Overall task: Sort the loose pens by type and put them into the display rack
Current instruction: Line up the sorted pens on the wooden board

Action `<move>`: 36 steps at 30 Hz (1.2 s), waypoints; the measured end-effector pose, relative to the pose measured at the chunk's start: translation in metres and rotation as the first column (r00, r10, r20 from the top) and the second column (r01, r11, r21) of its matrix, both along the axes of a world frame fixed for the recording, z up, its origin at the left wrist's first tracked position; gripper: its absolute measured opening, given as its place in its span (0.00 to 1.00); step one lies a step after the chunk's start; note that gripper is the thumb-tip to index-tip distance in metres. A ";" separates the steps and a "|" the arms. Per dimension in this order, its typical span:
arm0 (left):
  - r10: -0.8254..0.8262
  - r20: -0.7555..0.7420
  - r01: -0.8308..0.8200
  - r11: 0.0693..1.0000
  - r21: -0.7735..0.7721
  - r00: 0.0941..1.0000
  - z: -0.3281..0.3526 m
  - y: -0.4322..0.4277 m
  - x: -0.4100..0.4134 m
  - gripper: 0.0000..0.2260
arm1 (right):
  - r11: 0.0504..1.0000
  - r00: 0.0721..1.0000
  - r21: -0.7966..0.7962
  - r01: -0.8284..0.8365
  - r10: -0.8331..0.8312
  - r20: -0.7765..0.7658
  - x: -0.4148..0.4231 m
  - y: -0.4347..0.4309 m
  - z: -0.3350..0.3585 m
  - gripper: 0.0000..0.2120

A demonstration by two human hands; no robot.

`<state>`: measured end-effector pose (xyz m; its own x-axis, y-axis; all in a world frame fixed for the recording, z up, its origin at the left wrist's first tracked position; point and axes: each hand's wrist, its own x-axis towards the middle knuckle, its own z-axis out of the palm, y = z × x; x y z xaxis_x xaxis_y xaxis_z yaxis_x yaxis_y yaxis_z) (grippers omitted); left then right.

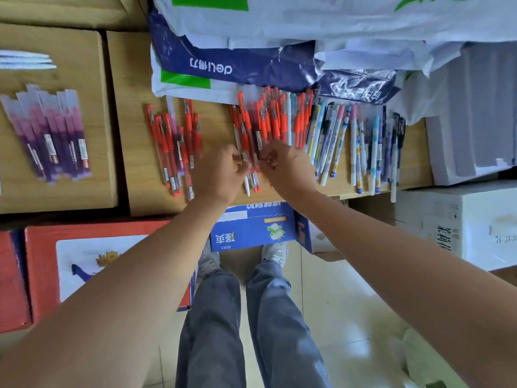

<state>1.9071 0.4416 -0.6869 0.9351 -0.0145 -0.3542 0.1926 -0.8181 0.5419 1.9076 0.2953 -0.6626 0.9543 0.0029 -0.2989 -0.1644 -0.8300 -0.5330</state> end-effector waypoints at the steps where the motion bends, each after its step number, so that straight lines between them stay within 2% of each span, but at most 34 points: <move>1: 0.019 -0.040 -0.018 0.999 0.033 0.999 -0.004 -0.004 0.002 0.14 | 1.000 1.000 0.008 0.013 -0.013 0.010 0.001 -0.001 -0.001 0.04; 4: 0.057 -0.088 -0.051 0.996 0.070 0.995 -0.009 -0.007 0.003 0.20 | 0.999 0.999 0.018 0.027 -0.027 0.030 0.006 -0.004 -0.002 0.05; 9: 0.105 -0.178 -0.113 0.993 -0.034 0.978 0.003 -0.004 0.002 0.13 | 1.000 0.998 -0.013 -0.008 0.008 0.057 0.010 -0.002 -0.004 0.05; 13: 0.189 -0.076 -0.193 0.980 -0.047 0.979 0.015 0.012 0.000 0.08 | 0.997 0.997 -0.056 -0.061 0.064 0.046 0.009 0.008 -0.003 0.06; 16: 0.194 -0.002 -0.194 0.979 0.060 0.981 0.024 0.031 -0.012 0.08 | 0.986 0.996 -0.141 -0.086 0.082 -0.032 0.011 0.018 -0.002 0.10; 19: 0.157 -0.040 -0.146 0.968 0.205 0.987 0.024 0.047 -0.017 0.10 | 0.975 0.992 -0.192 -0.111 0.096 -0.087 0.018 0.029 0.001 0.12; 22: 0.104 -0.066 -0.083 0.962 0.261 0.992 0.022 0.056 -0.016 0.13 | 0.968 0.991 -0.221 -0.116 0.099 -0.086 0.022 0.038 0.004 0.15; 24: 0.048 -0.024 -0.042 0.974 0.222 0.999 0.023 0.054 -0.014 0.11 | 0.970 0.995 -0.224 -0.090 0.076 -0.072 0.021 0.039 0.002 0.17; 27: -0.115 0.094 0.112 0.993 0.030 0.989 0.021 0.042 -0.010 0.06 | 0.971 0.997 -0.230 -0.063 0.049 -0.066 0.020 0.034 -0.001 0.14; 30: -0.254 0.036 0.254 0.967 0.005 0.967 0.012 0.027 -0.004 0.12 | 0.953 0.989 -0.276 -0.125 0.096 -0.114 0.021 0.033 -0.001 0.15; 32: -0.234 0.013 0.233 0.972 0.038 0.972 0.006 0.027 -0.002 0.13 | 0.932 0.978 -0.318 -0.176 0.128 -0.165 0.026 0.035 0.001 0.15; 36: -0.150 0.077 0.153 0.988 -0.036 0.986 0.002 0.045 -0.005 0.09 | 0.917 0.962 -0.329 -0.225 0.156 -0.223 0.037 0.038 0.006 0.09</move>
<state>1.9022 0.4861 -0.6854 0.9446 -0.1709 -0.2803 0.0265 -0.8113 0.5840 1.9447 0.3331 -0.6562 0.8716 0.0419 -0.4883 -0.0531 -0.9824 -0.1791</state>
